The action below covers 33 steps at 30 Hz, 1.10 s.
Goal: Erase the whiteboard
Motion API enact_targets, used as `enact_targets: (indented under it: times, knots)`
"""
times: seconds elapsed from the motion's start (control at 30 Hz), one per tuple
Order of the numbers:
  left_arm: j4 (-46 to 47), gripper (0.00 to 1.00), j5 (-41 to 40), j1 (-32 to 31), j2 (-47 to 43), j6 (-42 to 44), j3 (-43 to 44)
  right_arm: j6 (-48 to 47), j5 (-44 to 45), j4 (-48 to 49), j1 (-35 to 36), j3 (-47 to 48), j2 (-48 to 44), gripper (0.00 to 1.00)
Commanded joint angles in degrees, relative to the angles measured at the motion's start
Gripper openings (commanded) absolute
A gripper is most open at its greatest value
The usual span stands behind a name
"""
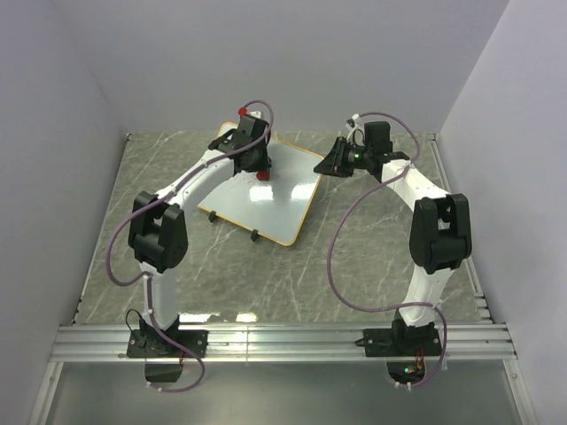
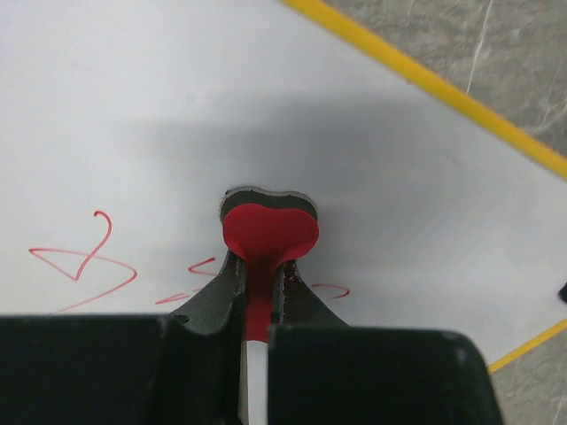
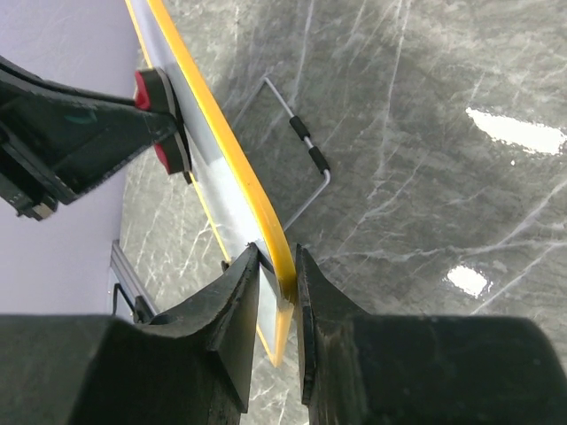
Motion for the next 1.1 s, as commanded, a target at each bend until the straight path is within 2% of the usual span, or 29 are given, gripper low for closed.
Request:
enact_targets:
  times: [0.0, 0.2, 0.37, 0.5, 0.63, 0.83, 0.93, 1.07]
  knots:
    - [0.98, 0.0, 1.42, -0.49, 2.63, 0.71, 3.12, -1.21, 2.4, -1.56, 0.7, -0.96, -2.32, 0.0]
    - [4.58, 0.0, 3.61, -3.91, 0.53, 0.53, -2.67, -1.3, 2.49, -1.48, 0.7, -0.78, -2.14, 0.0]
    - [3.45, 0.0, 2.74, -10.32, 0.52, 0.44, -3.47, -0.95, 2.49, -1.04, 0.61, -1.22, -1.79, 0.0]
    - [3.7, 0.0, 1.78, -11.92, -2.28, -1.74, -7.94, -1.48, 2.67, -1.48, 0.7, -1.05, -1.97, 0.0]
    - [4.59, 0.0, -1.21, -10.6, -4.57, -2.54, -13.31, -1.57, 2.75, -1.48, 0.7, -1.57, -2.23, 0.0]
    - [7.05, 0.0, 0.45, -1.21, -7.38, -3.86, -18.94, -1.56, 2.49, -1.3, 0.7, -2.28, -2.49, 0.0]
    - [6.96, 0.0, 0.1, 0.82, -6.95, -2.37, -17.98, -1.65, 2.4, -1.48, 0.53, -2.45, -2.76, 0.0]
    - [5.03, 0.0, 0.27, -0.05, -4.23, 0.26, -11.14, -1.65, 2.4, -1.65, 0.7, -2.28, -2.67, 0.0]
